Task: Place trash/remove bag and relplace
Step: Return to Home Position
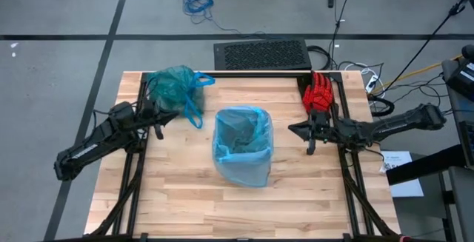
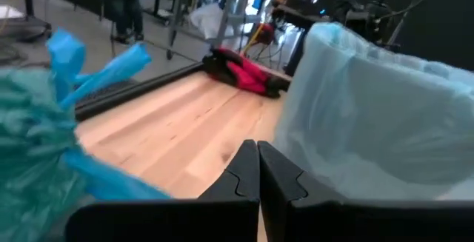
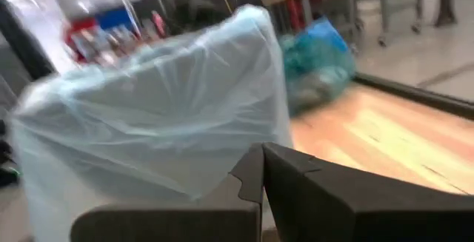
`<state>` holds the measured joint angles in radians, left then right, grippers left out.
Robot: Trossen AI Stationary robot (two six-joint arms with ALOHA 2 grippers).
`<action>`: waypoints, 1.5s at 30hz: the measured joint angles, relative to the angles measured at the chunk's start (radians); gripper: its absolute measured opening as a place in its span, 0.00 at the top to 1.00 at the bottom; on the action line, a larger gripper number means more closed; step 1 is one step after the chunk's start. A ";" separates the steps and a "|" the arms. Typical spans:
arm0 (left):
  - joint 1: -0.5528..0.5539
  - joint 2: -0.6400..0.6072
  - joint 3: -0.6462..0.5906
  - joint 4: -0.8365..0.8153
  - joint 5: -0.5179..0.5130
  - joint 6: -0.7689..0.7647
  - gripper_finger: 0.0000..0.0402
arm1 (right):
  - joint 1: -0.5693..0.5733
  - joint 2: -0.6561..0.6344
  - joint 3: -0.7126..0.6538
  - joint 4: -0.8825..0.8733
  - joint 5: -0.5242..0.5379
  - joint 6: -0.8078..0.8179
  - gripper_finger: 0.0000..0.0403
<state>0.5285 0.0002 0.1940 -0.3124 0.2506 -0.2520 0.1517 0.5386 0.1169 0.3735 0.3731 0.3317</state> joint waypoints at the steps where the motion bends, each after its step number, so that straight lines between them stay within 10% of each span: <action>1: 0.000 0.000 -0.001 -0.007 -0.008 -0.002 1.00 | -0.001 0.000 -0.037 0.075 -0.011 0.002 1.00; 19: -0.061 0.000 -0.089 0.174 -0.060 0.050 1.00 | -0.087 -0.026 -0.025 0.132 -0.118 -0.227 1.00; 28: -0.067 0.000 -0.070 0.150 -0.086 0.111 1.00 | -0.031 -0.152 0.279 -0.439 0.048 -0.358 1.00; 45: -0.080 0.000 -0.117 0.136 -0.030 0.128 1.00 | -0.032 -0.329 -0.052 -0.177 -0.007 -0.272 1.00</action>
<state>0.4484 -0.0002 0.0774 -0.1767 0.2202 -0.1240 0.1196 0.2095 0.0650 0.1966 0.3665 0.0602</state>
